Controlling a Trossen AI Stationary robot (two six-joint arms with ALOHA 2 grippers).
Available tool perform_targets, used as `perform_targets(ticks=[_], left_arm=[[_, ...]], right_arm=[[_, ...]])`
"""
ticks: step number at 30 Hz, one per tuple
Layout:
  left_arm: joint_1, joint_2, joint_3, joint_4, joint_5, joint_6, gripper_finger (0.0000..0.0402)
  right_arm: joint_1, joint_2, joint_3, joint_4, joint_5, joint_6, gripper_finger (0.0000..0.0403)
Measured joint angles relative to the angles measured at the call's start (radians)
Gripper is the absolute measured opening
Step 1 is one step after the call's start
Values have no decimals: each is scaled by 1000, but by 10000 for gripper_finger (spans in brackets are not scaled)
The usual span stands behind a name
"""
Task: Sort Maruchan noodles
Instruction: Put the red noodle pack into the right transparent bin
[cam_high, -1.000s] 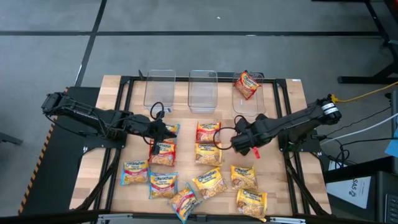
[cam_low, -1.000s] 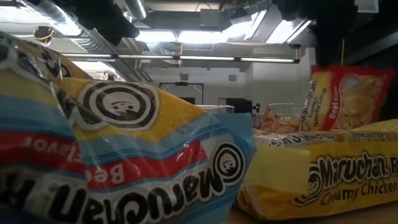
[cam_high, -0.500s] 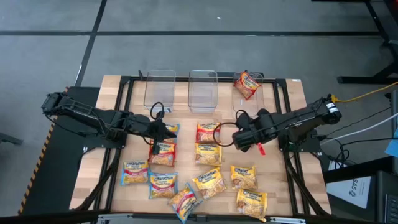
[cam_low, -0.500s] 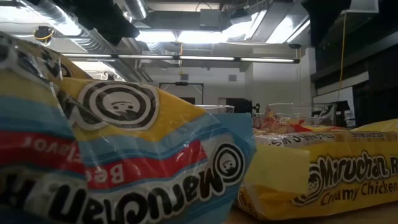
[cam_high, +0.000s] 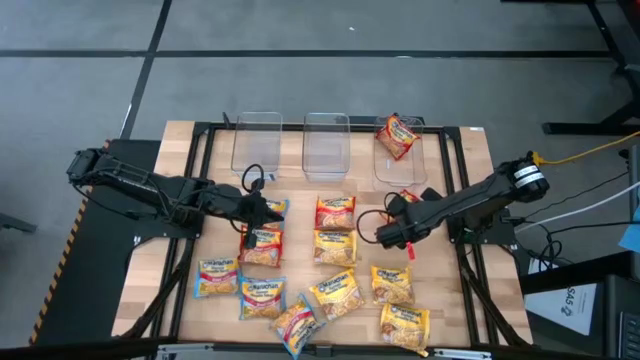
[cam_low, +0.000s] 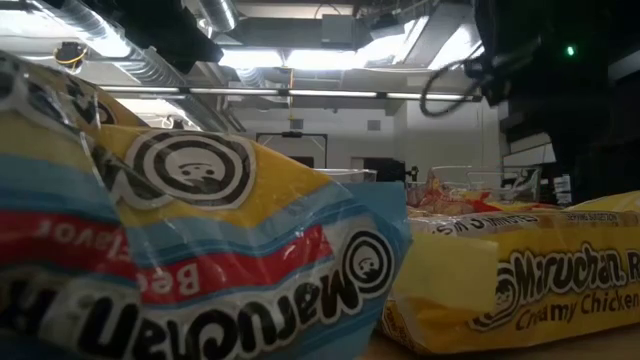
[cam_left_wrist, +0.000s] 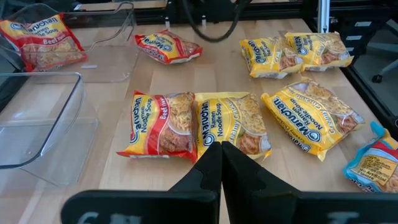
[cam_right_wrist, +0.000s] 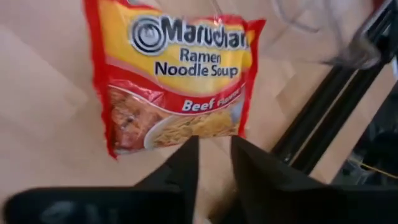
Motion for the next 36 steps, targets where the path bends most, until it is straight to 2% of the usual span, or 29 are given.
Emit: perform_targets(ticks=[7,12,17,23,31,36], left_arm=[[0,0,0,0,0,0,0],[-1,0,0,0,0,-4,0],[-2,0,0,0,0,-27,0],[-2,0,0,0,0,-27,0],[-2,0,0,0,0,-26,0],[-2,0,0,0,0,-26,0]], right_arm=[[-2,0,-40,103,28,-9,223],[-59,0,-66,196,-21,-83,253],[-134,0,-87,237,-20,-94,242],[-202,0,-120,312,-119,-124,206],[-224,0,-158,407,-162,-140,172],[-223,-2,-176,433,-169,-123,132]])
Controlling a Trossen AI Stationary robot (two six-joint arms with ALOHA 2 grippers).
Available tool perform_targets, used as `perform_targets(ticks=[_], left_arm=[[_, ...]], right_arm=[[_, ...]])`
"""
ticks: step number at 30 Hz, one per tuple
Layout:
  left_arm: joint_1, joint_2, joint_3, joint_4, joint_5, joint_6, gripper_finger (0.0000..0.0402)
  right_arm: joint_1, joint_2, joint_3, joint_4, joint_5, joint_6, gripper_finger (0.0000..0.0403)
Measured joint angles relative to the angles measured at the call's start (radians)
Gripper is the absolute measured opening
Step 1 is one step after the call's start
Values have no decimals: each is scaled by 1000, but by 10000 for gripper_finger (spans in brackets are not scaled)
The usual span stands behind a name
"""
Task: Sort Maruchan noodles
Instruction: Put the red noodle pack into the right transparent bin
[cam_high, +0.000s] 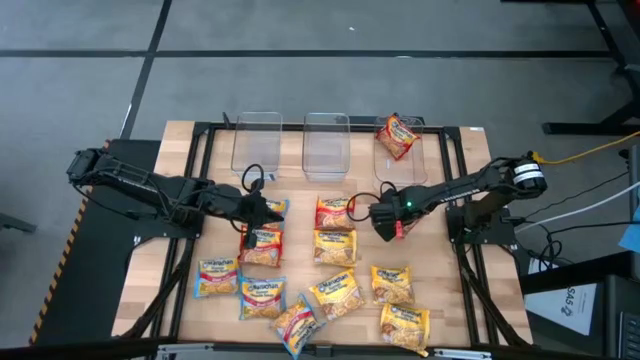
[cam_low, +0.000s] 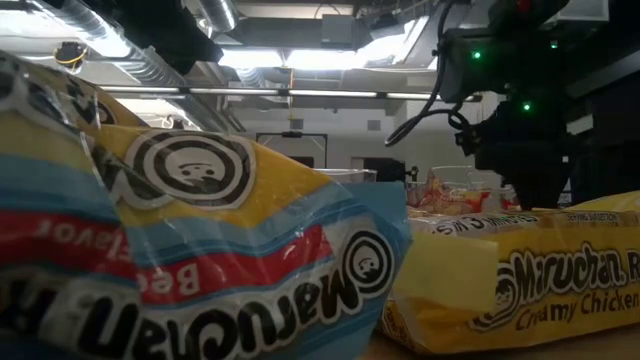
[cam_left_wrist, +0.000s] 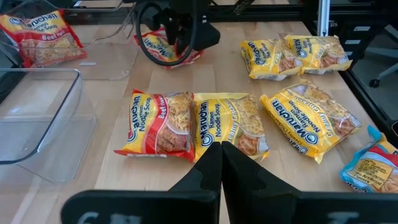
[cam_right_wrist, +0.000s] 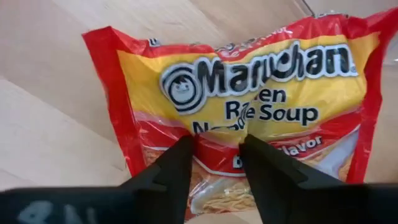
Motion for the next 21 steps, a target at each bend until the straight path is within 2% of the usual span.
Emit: perform_targets(ticks=[10,21], left_arm=[[0,0,0,0,0,0,0],[0,0,0,0,0,7,0]], right_arm=[[0,-1,2,-2,0,1,19],[1,4,147,-125,-14,-21,8]])
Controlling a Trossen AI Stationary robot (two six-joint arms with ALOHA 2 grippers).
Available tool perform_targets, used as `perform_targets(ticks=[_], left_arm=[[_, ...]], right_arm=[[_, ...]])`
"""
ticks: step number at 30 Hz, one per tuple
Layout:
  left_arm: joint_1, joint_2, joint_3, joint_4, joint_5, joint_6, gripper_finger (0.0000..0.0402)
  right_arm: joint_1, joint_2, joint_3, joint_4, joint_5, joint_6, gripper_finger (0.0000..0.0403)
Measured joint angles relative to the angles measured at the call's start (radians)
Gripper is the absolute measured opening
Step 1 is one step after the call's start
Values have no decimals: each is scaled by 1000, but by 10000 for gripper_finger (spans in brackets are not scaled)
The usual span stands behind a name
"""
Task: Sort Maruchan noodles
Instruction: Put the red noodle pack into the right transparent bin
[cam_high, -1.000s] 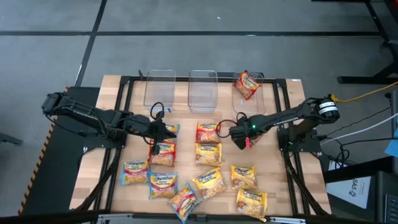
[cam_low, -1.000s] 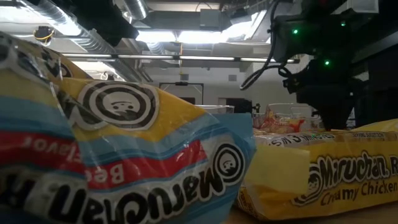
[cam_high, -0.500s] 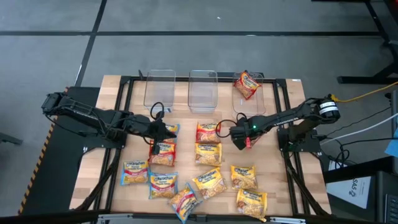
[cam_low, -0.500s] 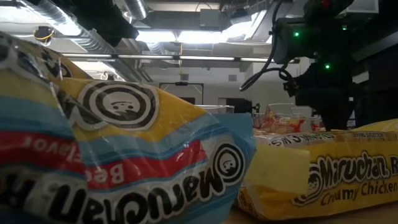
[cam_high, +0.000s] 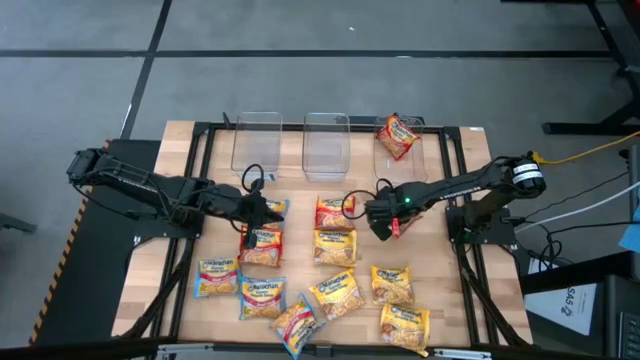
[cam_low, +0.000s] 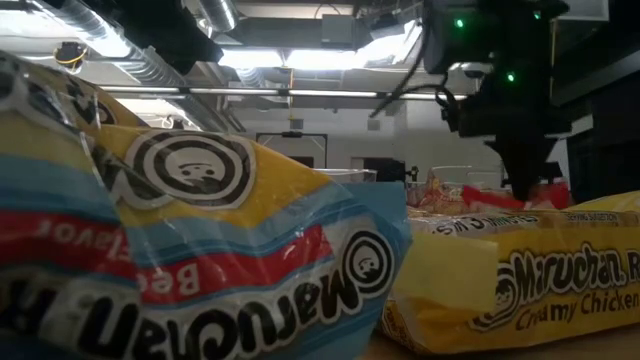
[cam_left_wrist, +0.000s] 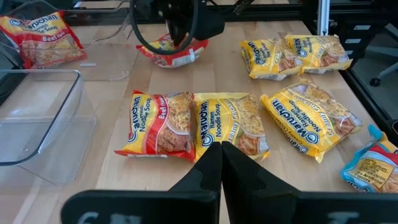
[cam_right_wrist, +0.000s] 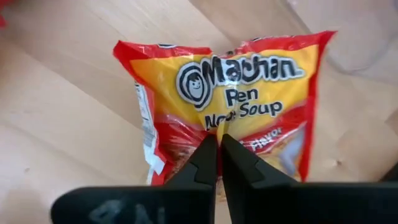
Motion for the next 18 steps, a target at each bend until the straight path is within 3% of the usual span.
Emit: perform_targets(ticks=[18], left_arm=[[0,0,0,0,0,1,0]], right_arm=[[1,-1,316,-287,-95,-16,7]])
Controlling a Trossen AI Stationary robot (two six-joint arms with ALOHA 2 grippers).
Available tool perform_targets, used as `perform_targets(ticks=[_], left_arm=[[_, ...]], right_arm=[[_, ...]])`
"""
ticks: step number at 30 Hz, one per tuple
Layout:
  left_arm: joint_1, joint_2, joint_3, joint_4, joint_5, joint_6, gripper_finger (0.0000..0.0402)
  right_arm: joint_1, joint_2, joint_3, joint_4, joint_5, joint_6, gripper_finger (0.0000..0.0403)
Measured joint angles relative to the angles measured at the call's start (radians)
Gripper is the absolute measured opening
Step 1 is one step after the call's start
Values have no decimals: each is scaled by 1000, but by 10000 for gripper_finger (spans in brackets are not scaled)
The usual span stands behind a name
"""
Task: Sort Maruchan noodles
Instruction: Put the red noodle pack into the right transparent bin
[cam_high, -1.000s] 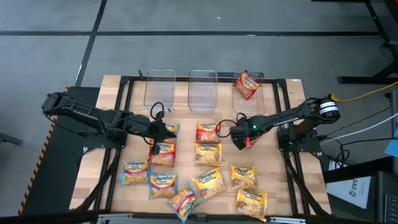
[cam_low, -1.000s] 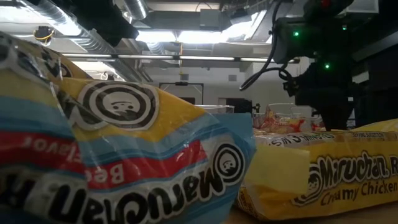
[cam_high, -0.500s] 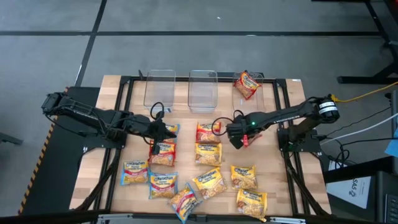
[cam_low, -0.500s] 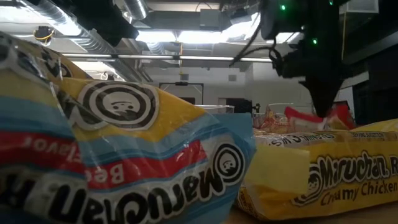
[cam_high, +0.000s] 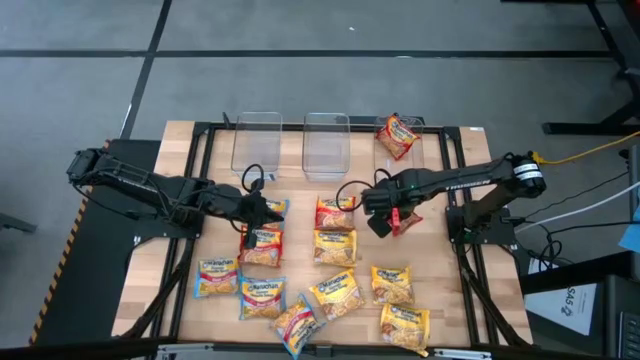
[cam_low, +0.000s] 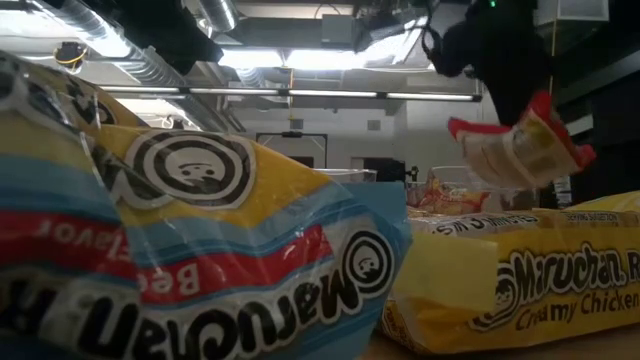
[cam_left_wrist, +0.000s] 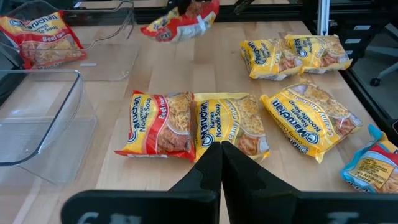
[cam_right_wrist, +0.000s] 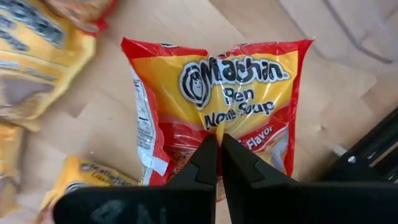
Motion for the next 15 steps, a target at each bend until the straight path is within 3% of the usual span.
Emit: perform_targets(ticks=[6,15], left_arm=[[0,0,0,0,0,0,0],[0,0,0,0,0,0,0]], right_arm=[[0,0,110,-41,91,-59,7],[-58,-1,167,-61,486,-100,7]])
